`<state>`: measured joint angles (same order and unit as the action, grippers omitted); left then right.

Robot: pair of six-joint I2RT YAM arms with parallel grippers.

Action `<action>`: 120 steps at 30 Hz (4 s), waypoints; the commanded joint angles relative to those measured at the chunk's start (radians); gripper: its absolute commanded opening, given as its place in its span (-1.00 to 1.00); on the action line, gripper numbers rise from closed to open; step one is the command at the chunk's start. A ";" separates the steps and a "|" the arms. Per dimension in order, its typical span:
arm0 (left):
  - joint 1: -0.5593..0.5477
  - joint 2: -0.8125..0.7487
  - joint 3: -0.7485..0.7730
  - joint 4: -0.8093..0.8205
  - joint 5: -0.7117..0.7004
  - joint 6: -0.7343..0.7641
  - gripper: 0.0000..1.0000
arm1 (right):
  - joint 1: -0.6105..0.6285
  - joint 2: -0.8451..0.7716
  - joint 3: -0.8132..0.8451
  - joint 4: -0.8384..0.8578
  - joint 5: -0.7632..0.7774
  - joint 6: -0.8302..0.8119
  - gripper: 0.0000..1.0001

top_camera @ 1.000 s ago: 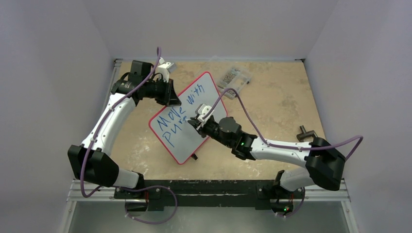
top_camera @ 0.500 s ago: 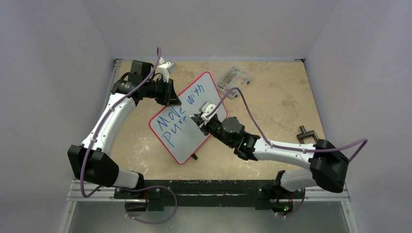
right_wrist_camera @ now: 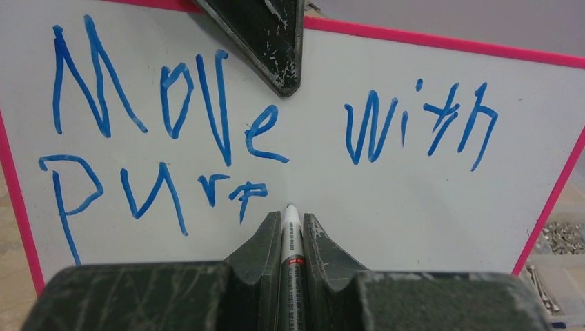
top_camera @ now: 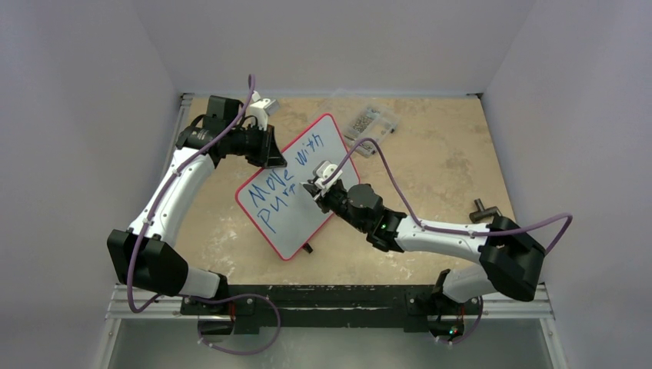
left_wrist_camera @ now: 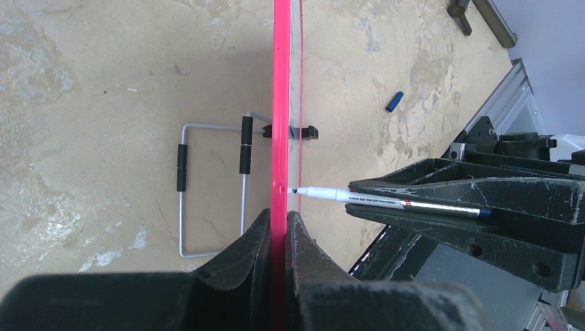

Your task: Write a sentence on the whiteboard

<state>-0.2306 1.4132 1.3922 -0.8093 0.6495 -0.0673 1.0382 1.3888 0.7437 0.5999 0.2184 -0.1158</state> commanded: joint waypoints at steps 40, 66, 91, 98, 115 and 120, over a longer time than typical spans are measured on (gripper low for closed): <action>0.000 -0.023 0.007 0.039 -0.034 0.017 -1.00 | -0.004 -0.002 -0.013 0.059 -0.075 0.029 -1.00; 0.000 -0.023 0.005 0.039 -0.035 0.017 -1.00 | -0.016 0.018 0.027 -0.018 0.011 -0.013 -1.00; 0.000 -0.025 0.006 0.038 -0.030 0.015 -1.00 | -0.023 -0.084 0.061 -0.088 0.071 -0.025 -1.00; 0.001 -0.031 0.001 0.040 -0.031 0.015 -1.00 | -0.036 -0.043 0.085 -0.074 0.075 -0.030 -1.00; 0.001 -0.031 0.003 0.040 -0.032 0.015 -1.00 | -0.047 0.018 0.107 -0.044 0.023 -0.014 -1.00; 0.000 -0.032 0.002 0.039 -0.031 0.015 -1.00 | -0.047 0.008 0.090 -0.029 -0.016 -0.013 -1.00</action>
<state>-0.2302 1.4132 1.3922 -0.8082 0.6426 -0.0685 0.9924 1.4021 0.8082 0.5098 0.2520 -0.1322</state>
